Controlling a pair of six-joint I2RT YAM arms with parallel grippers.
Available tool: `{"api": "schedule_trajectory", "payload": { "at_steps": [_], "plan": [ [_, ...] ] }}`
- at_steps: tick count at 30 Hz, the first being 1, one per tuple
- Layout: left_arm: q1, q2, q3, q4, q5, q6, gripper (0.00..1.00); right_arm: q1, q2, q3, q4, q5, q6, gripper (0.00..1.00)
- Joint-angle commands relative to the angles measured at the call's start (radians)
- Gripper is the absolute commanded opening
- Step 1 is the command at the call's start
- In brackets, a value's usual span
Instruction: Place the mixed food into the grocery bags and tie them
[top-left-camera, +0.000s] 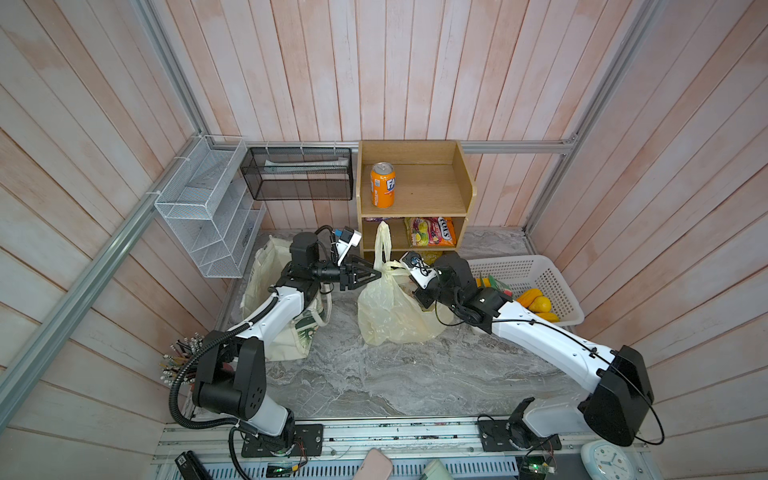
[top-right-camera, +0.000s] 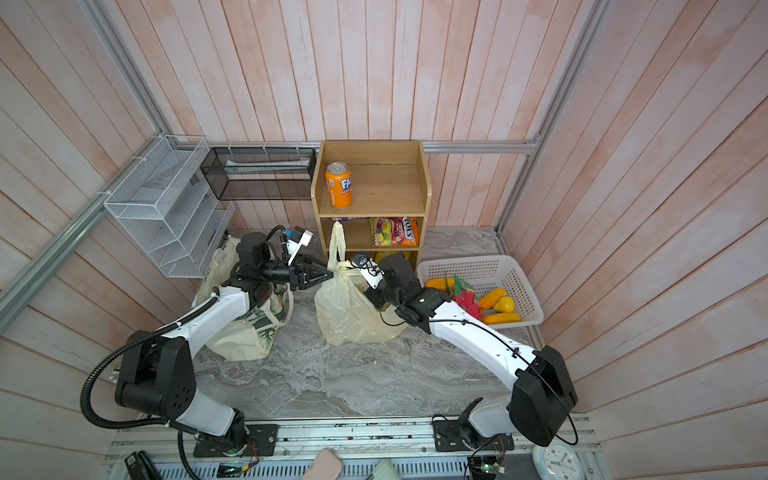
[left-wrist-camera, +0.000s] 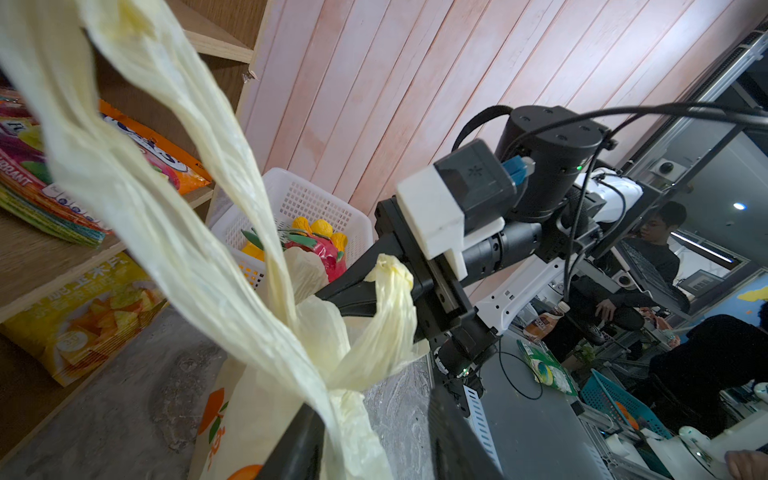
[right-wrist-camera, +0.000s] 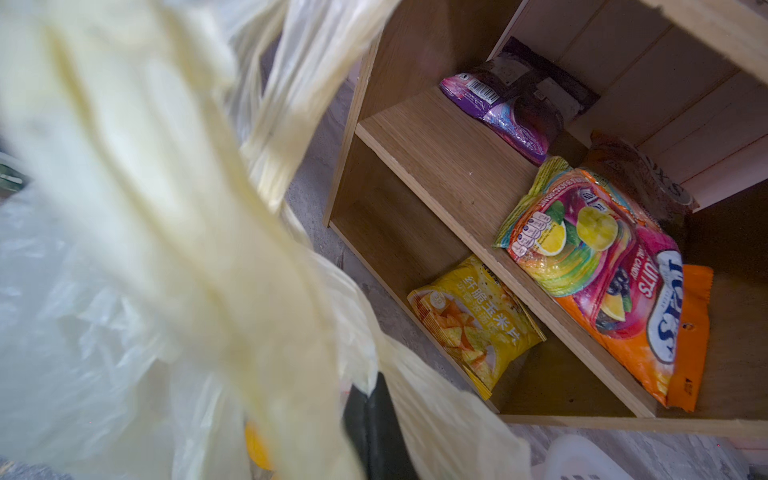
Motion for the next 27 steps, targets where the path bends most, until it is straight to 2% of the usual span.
{"api": "schedule_trajectory", "payload": {
  "at_steps": [1,10,27],
  "plan": [
    [-0.014,-0.011,0.013,-0.02,-0.01,0.034,0.44,-0.005,0.012,0.029,-0.01,-0.019,0.005,0.0],
    [-0.051,0.028,0.081,-0.067,-0.036,0.062,0.48,0.001,0.015,0.036,-0.009,-0.03,0.009,0.0],
    [-0.092,0.082,0.151,-0.102,-0.174,0.1,0.46,0.007,0.008,0.034,-0.002,-0.029,0.008,0.0]
  ]
}}
